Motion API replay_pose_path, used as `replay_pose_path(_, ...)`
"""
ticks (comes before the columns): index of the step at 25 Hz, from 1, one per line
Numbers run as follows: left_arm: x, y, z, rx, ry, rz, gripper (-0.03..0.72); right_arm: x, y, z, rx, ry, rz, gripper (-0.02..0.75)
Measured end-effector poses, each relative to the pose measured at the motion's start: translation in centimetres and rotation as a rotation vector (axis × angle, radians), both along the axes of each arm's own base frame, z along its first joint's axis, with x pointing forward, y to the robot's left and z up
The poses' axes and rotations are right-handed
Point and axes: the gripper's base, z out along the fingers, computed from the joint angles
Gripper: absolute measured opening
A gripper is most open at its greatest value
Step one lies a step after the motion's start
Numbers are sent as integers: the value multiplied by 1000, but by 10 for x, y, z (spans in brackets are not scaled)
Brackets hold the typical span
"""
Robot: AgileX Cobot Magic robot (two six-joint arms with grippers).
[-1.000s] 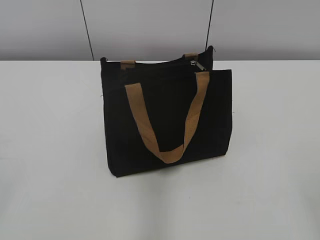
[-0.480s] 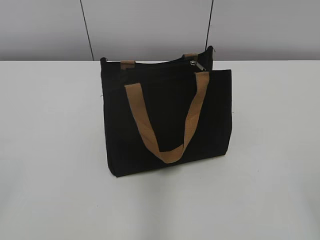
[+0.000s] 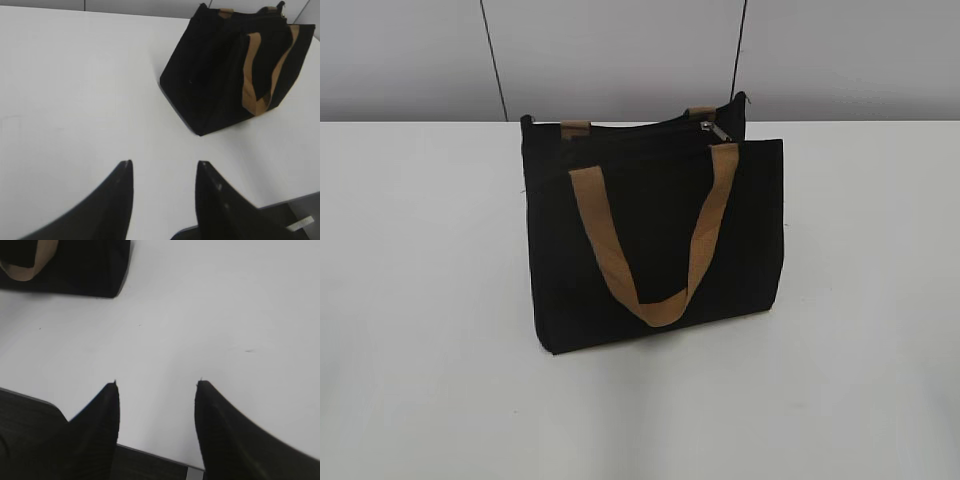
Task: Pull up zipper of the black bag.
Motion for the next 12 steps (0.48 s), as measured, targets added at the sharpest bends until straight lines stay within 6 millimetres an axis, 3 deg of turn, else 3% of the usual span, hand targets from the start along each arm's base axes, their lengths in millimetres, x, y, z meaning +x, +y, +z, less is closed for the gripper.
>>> replay_pose_path(12,-3,-2,0,0,0,264,246,-11,-2,0,12,-83,-241,383)
